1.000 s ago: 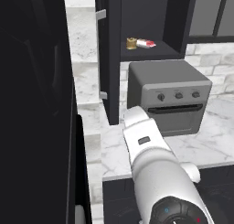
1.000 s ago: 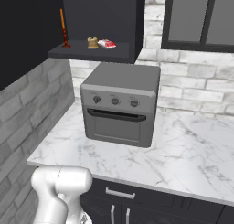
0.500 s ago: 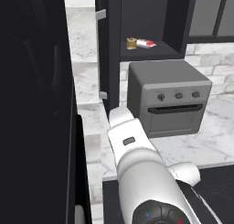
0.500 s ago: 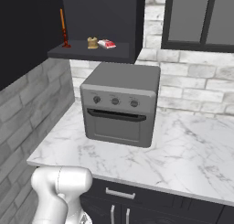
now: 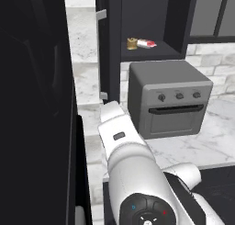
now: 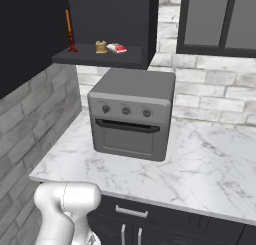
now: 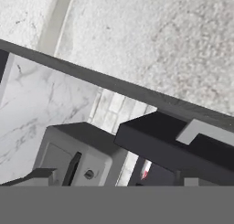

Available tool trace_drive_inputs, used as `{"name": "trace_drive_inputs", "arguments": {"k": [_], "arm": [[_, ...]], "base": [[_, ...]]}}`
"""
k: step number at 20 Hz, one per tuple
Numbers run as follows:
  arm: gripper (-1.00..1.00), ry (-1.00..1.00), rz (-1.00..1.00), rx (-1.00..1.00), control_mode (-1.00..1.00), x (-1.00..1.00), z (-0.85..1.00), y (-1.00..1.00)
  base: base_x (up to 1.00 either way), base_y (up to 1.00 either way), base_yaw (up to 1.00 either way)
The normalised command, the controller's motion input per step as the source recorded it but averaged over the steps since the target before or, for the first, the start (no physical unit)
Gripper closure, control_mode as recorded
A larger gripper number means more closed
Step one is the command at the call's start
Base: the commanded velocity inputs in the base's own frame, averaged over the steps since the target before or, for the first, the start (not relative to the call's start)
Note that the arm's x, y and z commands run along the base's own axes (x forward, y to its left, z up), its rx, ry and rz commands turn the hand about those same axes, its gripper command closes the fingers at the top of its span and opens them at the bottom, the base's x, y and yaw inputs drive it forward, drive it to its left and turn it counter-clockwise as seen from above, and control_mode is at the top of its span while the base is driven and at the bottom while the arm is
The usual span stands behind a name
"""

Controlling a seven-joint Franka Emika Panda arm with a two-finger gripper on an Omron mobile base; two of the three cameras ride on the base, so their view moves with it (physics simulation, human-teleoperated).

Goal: Pick the candle and candle from the dining table and place them in the open cabinet. Close the cabinet after placing the objects.

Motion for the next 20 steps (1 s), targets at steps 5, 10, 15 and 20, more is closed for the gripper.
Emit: {"name": "trace_drive_inputs", "arguments": {"k": [5, 10, 15, 20], "arm": [[-1.00, 0.00, 0.01, 0.00, -1.00, 0.14, 0.05, 0.15], [-1.00, 0.00, 0.02, 0.00, -1.00, 0.15, 0.00, 0.11], [-1.00, 0.00, 0.06, 0.00, -1.00, 0.15, 0.00, 0.10], [-1.00, 0.00, 0.07, 0.00, -1.00, 0.13, 0.00, 0.09]], "base": [[0.00, 0.00, 0.00], [0.00, 0.00, 0.00], [0.00, 0.00, 0.00], [0.00, 0.00, 0.00]]}}
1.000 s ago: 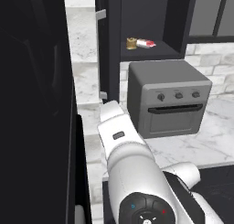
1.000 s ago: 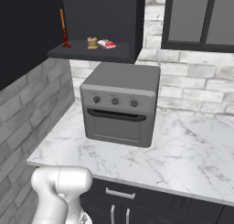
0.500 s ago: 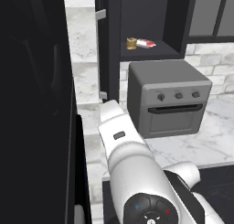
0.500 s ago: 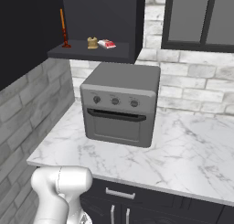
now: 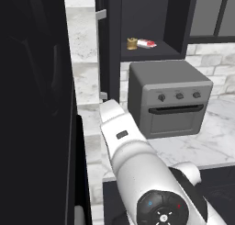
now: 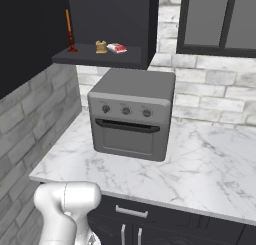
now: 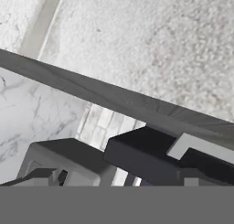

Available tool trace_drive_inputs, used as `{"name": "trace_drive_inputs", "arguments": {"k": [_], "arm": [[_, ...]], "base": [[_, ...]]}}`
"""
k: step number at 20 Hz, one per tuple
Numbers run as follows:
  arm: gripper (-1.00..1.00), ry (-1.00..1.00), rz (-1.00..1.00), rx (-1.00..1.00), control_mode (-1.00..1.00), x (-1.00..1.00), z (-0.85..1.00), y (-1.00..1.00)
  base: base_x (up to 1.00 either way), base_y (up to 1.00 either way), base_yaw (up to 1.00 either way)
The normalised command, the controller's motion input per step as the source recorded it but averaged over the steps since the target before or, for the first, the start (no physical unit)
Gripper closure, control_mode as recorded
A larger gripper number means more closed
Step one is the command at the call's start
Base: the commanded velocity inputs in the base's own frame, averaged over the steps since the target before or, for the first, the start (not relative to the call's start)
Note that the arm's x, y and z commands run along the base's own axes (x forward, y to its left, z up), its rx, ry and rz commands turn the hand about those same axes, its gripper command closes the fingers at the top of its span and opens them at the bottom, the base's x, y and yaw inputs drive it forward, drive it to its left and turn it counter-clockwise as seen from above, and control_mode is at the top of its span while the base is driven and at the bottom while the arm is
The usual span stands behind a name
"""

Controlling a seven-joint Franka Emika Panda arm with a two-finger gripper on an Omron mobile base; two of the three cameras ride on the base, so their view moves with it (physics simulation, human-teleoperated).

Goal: Pick the candle and candle from the dining table and place them in the open cabinet. Close the cabinet after placing the objects.

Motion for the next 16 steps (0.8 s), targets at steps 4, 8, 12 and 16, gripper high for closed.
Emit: {"name": "trace_drive_inputs", "arguments": {"k": [4, 8, 12, 16], "arm": [[-1.00, 0.00, 0.05, 0.00, -1.00, 0.11, 0.00, 0.03], [-1.00, 0.00, 0.05, 0.00, -1.00, 0.17, 0.00, 0.01], [-1.00, 0.00, 0.05, 0.00, -1.00, 0.19, 0.00, 0.05], [-1.00, 0.00, 0.07, 0.00, -1.00, 0.19, 0.00, 0.12]], "base": [[0.00, 0.00, 0.00], [0.00, 0.00, 0.00], [0.00, 0.00, 0.00], [0.00, 0.00, 0.00]]}}
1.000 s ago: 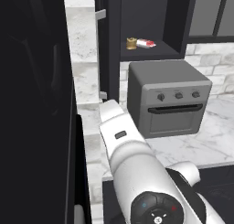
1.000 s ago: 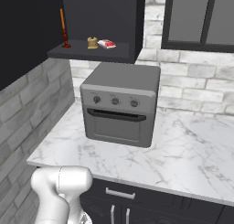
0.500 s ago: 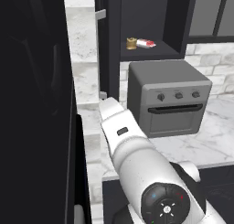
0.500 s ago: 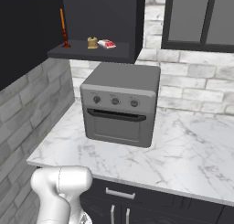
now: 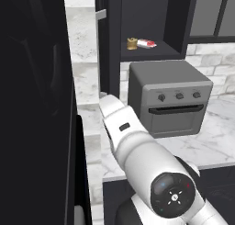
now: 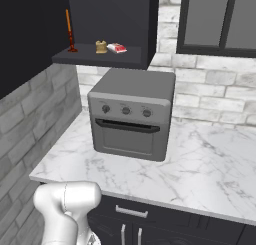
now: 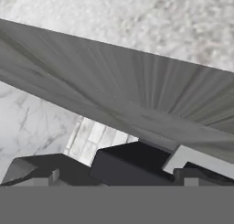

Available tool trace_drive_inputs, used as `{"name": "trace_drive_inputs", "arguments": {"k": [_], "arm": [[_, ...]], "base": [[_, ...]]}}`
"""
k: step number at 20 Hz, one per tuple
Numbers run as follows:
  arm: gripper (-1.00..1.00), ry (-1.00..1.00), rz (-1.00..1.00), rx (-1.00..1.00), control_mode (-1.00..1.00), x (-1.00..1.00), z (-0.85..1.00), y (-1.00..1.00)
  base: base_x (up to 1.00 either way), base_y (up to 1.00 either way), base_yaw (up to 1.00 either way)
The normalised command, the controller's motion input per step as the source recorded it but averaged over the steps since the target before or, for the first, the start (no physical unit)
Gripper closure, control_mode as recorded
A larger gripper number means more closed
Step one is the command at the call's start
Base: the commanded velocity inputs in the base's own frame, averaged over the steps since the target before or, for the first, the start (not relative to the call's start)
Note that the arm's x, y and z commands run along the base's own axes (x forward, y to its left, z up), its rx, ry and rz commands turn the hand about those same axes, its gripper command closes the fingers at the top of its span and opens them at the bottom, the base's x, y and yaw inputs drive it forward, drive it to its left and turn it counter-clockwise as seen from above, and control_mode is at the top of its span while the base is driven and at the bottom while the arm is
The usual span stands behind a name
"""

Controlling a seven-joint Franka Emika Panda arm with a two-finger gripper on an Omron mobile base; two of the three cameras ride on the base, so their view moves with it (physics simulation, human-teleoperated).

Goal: Pick the candle and candle from the dining table and place them in the open cabinet. Close the cabinet after placing the objects.

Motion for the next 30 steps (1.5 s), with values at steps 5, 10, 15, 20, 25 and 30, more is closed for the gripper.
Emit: {"name": "trace_drive_inputs", "arguments": {"k": [5, 10, 15, 20, 25, 30], "arm": [[-1.00, 0.01, 0.08, 0.00, -1.00, 0.24, 0.00, 0.14], [-1.00, 0.00, 0.08, 0.00, -1.00, 0.23, 0.00, 0.12], [-1.00, 0.00, 0.06, 0.00, -1.00, 0.20, 0.00, 0.09], [-1.00, 0.00, 0.04, 0.00, -1.00, 0.27, 0.00, 0.09], [-1.00, 0.00, 0.01, 0.00, -1.00, 0.32, 0.00, 0.01], [-1.00, 0.00, 0.00, 0.00, -1.00, 0.31, 0.01, 0.00]], "base": [[0.00, 0.00, 0.00], [0.00, 0.00, 0.00], [0.00, 0.00, 0.00], [0.00, 0.00, 0.00], [0.00, 0.00, 0.00], [0.00, 0.00, 0.00]]}}
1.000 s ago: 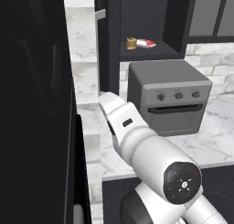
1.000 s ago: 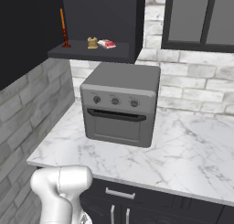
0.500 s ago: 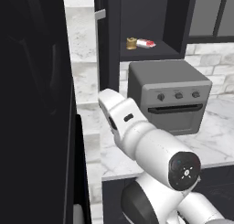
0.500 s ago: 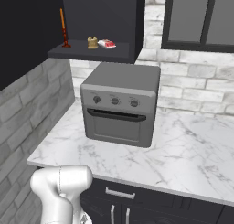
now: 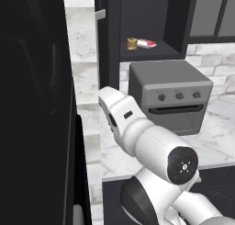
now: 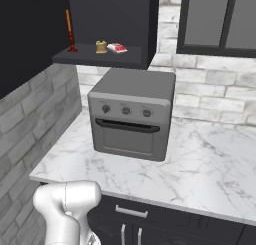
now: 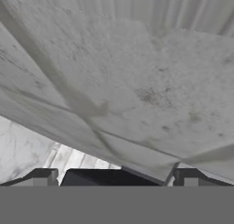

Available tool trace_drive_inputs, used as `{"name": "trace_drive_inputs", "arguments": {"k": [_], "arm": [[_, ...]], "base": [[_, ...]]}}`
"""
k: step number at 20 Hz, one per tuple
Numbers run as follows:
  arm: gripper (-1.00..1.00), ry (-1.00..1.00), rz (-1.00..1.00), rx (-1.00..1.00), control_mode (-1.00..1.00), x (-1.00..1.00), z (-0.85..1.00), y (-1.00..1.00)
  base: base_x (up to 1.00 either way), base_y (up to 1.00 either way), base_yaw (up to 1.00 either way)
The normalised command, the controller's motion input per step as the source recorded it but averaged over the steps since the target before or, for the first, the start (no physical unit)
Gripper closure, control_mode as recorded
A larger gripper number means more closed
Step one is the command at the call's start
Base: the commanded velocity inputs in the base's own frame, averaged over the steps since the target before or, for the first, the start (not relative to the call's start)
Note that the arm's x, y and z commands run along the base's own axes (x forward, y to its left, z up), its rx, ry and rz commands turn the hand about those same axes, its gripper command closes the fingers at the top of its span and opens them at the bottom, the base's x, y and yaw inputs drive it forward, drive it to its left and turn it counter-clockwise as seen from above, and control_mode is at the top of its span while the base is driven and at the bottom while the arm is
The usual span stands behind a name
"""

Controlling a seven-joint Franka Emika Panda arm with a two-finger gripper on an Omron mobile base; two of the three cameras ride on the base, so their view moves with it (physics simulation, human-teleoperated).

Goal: Pick the candle and candle from the dining table and place them in the open cabinet. Close the cabinet after placing the objects.

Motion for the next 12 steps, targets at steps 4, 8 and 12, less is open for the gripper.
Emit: {"name": "trace_drive_inputs", "arguments": {"k": [4, 8, 12], "arm": [[-1.00, -0.02, -0.02, 0.00, -1.00, 0.27, 0.06, 0.00], [-1.00, -0.07, -0.11, 0.00, -1.00, 0.19, 0.10, -0.05], [-1.00, -0.10, -0.15, 0.00, -1.00, 0.13, 0.14, -0.24]], "base": [[0.00, 0.00, 0.00], [0.00, 0.00, 0.00], [0.00, 0.00, 0.00]]}}
